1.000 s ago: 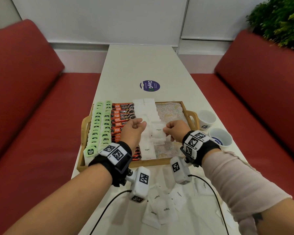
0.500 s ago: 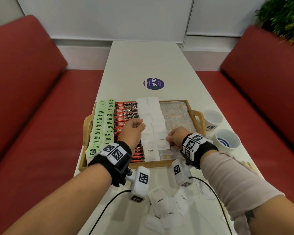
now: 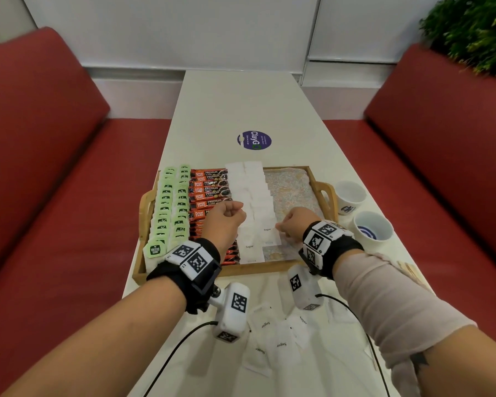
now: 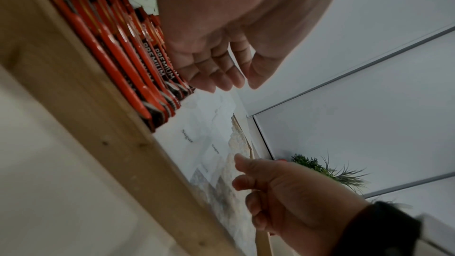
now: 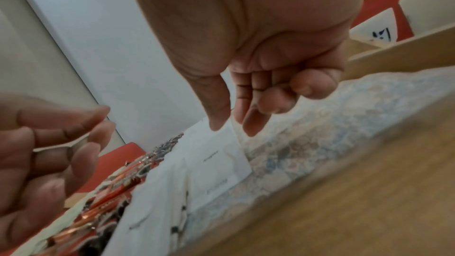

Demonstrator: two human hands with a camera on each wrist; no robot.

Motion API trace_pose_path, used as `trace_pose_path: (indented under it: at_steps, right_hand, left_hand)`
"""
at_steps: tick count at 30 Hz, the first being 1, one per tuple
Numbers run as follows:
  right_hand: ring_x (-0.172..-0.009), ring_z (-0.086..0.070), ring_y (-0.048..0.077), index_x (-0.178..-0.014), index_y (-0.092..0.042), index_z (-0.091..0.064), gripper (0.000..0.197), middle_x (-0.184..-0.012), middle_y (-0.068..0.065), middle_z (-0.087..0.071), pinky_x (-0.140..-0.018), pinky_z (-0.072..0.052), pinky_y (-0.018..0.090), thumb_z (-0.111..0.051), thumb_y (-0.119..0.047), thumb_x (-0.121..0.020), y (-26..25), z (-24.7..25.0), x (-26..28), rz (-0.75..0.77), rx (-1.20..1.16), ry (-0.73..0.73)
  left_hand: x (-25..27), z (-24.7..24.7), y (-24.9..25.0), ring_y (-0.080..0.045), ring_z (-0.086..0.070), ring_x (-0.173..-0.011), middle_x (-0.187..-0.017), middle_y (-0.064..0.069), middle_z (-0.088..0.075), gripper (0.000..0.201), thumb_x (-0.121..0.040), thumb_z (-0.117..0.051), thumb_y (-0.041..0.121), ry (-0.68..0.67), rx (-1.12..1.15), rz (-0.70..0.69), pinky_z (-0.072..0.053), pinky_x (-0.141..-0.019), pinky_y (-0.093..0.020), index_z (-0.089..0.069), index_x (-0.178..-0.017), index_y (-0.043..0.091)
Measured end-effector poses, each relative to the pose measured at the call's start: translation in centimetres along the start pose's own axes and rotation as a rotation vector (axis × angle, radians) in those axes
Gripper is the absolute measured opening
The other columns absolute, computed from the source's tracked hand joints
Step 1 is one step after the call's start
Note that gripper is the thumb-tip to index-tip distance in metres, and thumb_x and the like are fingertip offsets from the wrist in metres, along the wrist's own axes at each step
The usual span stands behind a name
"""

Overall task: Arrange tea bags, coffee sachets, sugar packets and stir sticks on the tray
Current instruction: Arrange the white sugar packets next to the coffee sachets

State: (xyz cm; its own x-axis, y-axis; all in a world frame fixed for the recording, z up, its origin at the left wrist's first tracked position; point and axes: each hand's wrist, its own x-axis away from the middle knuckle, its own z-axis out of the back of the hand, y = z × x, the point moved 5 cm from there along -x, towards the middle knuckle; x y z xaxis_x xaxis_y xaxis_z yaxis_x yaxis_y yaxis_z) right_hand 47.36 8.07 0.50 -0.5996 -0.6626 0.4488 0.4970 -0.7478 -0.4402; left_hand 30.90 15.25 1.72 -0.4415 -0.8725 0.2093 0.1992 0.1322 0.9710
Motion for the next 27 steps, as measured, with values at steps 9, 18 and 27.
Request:
trace_pose_path:
  at_steps: [9,18,27]
  right_hand:
    - [-0.065,-0.053,0.014,-0.071,-0.018,-0.051,0.022,-0.085,0.005,-0.066,-0.073,-0.049,0.032,-0.062,-0.025,-0.088,2.4,0.8,7.1,0.082,-0.156,0.066]
    - [-0.060,-0.055,0.016,-0.077,-0.014,-0.057,0.020,-0.079,0.003,-0.065,-0.058,-0.047,0.024,-0.067,-0.029,-0.086,5.8,-3.6,12.5,-0.012,-0.108,-0.054]
    - [-0.081,-0.062,0.023,-0.072,-0.014,-0.053,0.043,-0.098,0.005,-0.071,-0.071,-0.048,0.028,-0.058,-0.056,-0.083,6.6,-6.6,14.6,-0.139,0.148,-0.041]
  left_hand:
    - [5.7,-0.9,-1.1,-0.011,-0.054,-0.072,-0.084,0.000,-0.057,0.016,-0.092,-0.055,0.006,-0.064,-0.056,0.006,-0.044,-0.060,-0.022,-0.058,-0.108,0.009]
    - [10.4,-1.2,-4.7,-0.013,-0.052,-0.075,-0.086,-0.001,-0.057,0.012,-0.090,-0.059,0.009,-0.209,-0.296,0.149,-0.045,-0.060,-0.025,-0.060,-0.102,0.013]
    - [11.0,-0.7,-6.3,-0.033,-0.066,-0.089,-0.097,-0.018,-0.069,0.039,-0.087,-0.058,0.036,-0.327,-0.941,0.156,-0.052,-0.072,-0.035,-0.067,-0.099,0.000]
